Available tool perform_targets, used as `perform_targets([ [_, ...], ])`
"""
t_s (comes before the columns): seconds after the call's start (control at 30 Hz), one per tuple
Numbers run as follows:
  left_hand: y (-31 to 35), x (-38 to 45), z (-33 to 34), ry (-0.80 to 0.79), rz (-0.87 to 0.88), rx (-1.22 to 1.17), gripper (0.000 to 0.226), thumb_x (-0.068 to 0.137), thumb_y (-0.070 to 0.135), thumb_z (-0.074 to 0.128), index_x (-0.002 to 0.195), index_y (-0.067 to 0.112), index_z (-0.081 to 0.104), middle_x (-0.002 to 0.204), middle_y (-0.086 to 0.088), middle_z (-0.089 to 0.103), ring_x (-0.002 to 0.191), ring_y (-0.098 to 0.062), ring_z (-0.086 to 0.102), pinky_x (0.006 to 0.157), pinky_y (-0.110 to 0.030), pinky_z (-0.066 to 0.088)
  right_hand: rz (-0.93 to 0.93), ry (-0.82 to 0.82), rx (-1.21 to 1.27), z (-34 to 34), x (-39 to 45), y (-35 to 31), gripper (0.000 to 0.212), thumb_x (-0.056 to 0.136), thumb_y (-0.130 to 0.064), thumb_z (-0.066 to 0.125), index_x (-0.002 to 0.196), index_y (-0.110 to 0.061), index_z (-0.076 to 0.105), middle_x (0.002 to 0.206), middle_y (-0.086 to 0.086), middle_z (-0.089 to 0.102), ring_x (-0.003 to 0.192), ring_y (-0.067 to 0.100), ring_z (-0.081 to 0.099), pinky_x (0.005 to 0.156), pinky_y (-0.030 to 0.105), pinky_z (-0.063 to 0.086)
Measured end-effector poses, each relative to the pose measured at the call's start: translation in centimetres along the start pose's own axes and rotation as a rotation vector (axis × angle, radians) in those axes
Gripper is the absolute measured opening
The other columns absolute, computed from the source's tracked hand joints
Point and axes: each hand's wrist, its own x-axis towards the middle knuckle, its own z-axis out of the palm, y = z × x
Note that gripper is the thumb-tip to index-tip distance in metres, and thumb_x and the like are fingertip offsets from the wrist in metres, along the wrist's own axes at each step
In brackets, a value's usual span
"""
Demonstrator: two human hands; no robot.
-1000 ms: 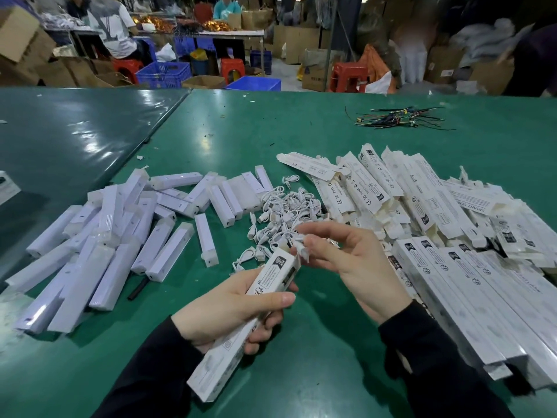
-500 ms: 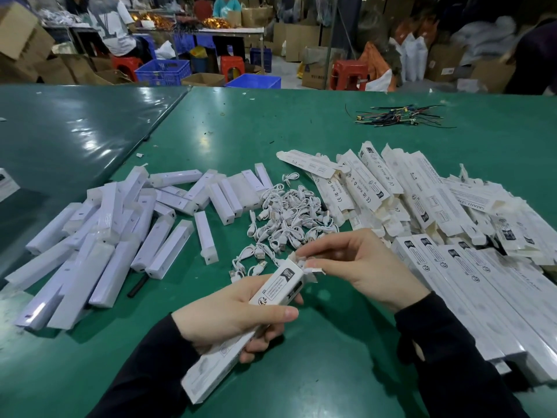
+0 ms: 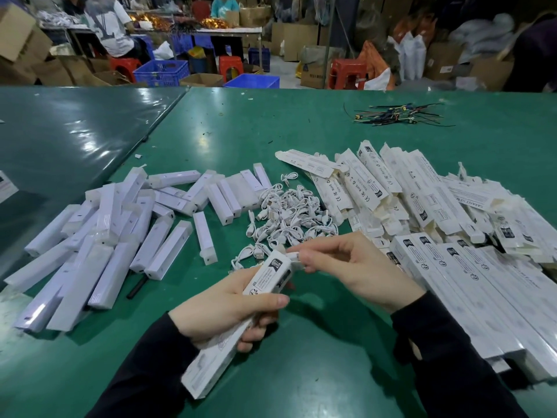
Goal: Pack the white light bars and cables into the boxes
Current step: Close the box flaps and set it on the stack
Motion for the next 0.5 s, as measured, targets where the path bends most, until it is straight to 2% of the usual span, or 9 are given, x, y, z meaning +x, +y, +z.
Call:
perform_targets([
  [0.1, -0.2, -0.1, -0.1, -0.041, -0.017, 0.024, 0.033, 0.083, 0.02, 0.064, 0.113, 0.013, 0.053, 0.057, -0.002, 0.042, 0.038, -0.012, 0.036, 0.036, -0.017, 0.035, -0.016, -0.023, -0.028, -0.3, -0.2, 0.0, 0.02, 0.085, -0.013, 0.068, 0.102, -0.008, 0.076, 0.101, -0.001, 0.076, 0.091, 0.004, 0.069, 0.077, 0.013, 0.049],
  [0.23, -0.3, -0.1, 0.5, -0.095, 0.008, 0.05, 0.033, 0.085, 0.021, 0.065, 0.115, 0.015, 0.054, 0.06, -0.003, 0.043, 0.04, -0.011, 0.039, 0.036, -0.018, 0.037, 0.02, 0.114, 0.1, 0.2, 0.3, 0.2, 0.016, 0.064, -0.022, 0.079, 0.078, -0.014, 0.079, 0.077, 0.004, 0.076, 0.062, 0.004, 0.062, 0.058, 0.016, 0.046],
  [0.3, -0.4, 0.0, 0.6, -0.073, 0.033, 0.013, 0.038, 0.085, 0.021, 0.065, 0.119, 0.014, 0.051, 0.06, -0.004, 0.041, 0.039, -0.012, 0.037, 0.036, -0.017, 0.036, 0.032, 0.185, 0.12, 0.5, 0.5, 0.5, 0.012, 0.061, -0.027, 0.079, 0.069, -0.018, 0.079, 0.07, 0.001, 0.073, 0.056, 0.003, 0.055, 0.054, 0.014, 0.041],
  [0.37, -0.3, 0.1, 0.7, -0.058, 0.071, -0.03, 0.032, 0.085, 0.021, 0.065, 0.115, 0.02, 0.052, 0.062, -0.005, 0.04, 0.039, -0.013, 0.034, 0.036, -0.016, 0.034, 0.022, 0.199, 0.072, 0.8, 0.6, 0.7, 0.01, 0.07, -0.031, 0.075, 0.071, -0.022, 0.08, 0.076, -0.005, 0.074, 0.061, 0.003, 0.053, 0.055, 0.013, 0.038],
  [0.43, 0.0, 0.1, 0.8, -0.042, 0.103, -0.085, 0.02, 0.085, 0.023, 0.064, 0.103, 0.03, 0.058, 0.065, -0.005, 0.043, 0.04, -0.013, 0.034, 0.036, -0.016, 0.034, 0.018, 0.191, 0.036, 1.4, 0.8, 0.9, 0.019, 0.084, -0.03, 0.066, 0.077, -0.018, 0.079, 0.083, -0.012, 0.073, 0.069, 0.002, 0.056, 0.06, 0.013, 0.039],
  [0.5, 0.2, 0.3, 0.9, 0.013, 0.122, -0.125, 0.019, 0.087, 0.026, 0.061, 0.104, 0.031, 0.054, 0.07, -0.007, 0.049, 0.04, -0.014, 0.034, 0.036, -0.017, 0.034, 0.009, 0.219, -0.001, 2.0, 1.0, 1.0, 0.024, 0.09, -0.032, 0.059, 0.083, -0.016, 0.077, 0.091, -0.006, 0.073, 0.076, 0.004, 0.06, 0.067, 0.016, 0.042],
])
